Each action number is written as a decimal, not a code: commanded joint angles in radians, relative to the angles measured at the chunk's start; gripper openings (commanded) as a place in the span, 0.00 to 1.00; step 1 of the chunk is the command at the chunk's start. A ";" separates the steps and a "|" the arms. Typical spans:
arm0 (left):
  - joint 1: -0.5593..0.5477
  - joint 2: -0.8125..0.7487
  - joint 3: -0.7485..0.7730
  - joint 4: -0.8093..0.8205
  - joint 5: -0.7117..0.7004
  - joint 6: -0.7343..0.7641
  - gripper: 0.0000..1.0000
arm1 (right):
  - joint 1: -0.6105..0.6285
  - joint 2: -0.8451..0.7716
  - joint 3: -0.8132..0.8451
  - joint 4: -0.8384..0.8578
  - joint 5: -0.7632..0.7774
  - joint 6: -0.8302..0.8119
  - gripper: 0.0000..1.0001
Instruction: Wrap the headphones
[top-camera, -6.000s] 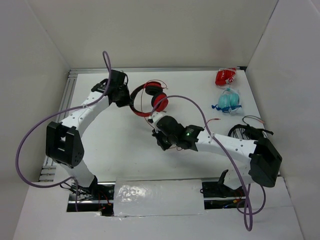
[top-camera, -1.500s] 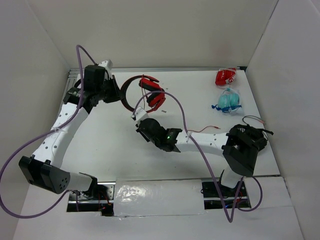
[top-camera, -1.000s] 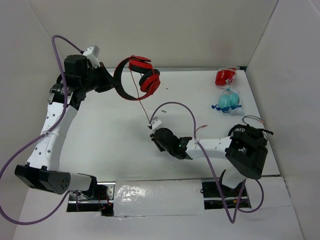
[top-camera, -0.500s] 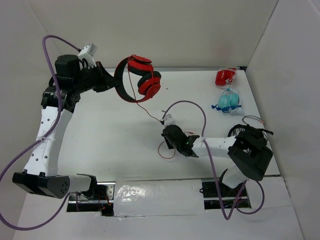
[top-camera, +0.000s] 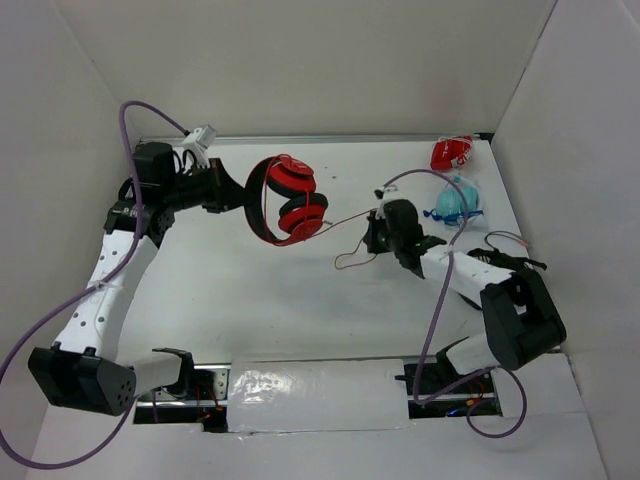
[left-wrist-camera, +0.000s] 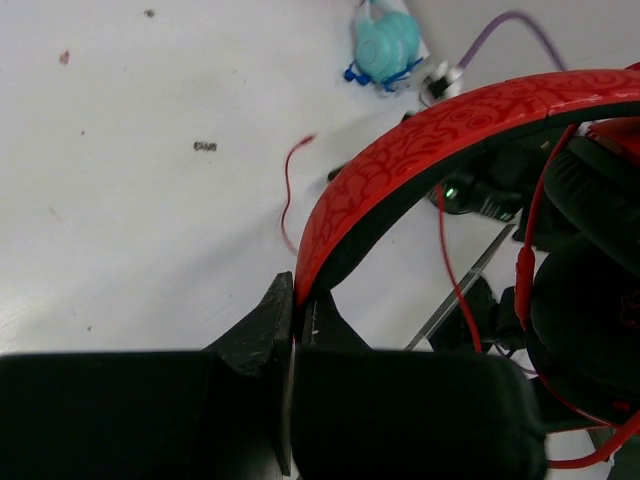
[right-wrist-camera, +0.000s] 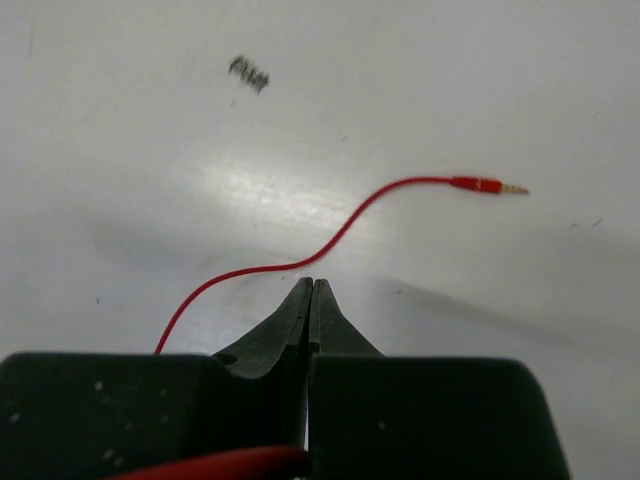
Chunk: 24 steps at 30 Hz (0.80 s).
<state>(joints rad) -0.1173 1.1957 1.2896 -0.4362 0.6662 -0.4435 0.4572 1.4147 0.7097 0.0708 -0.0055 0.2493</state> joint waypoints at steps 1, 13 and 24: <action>0.002 -0.008 0.007 0.119 0.018 -0.008 0.00 | -0.109 0.032 0.082 -0.063 -0.123 0.002 0.00; -0.103 -0.081 -0.108 0.267 0.308 0.173 0.00 | -0.201 0.254 0.414 -0.314 -0.177 -0.067 0.00; -0.401 0.123 -0.199 0.146 -0.288 0.256 0.00 | -0.201 0.345 0.770 -0.563 -0.001 -0.130 0.00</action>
<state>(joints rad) -0.4717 1.2675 1.0904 -0.2710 0.5537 -0.2050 0.2588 1.7679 1.3773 -0.4053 -0.0895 0.1490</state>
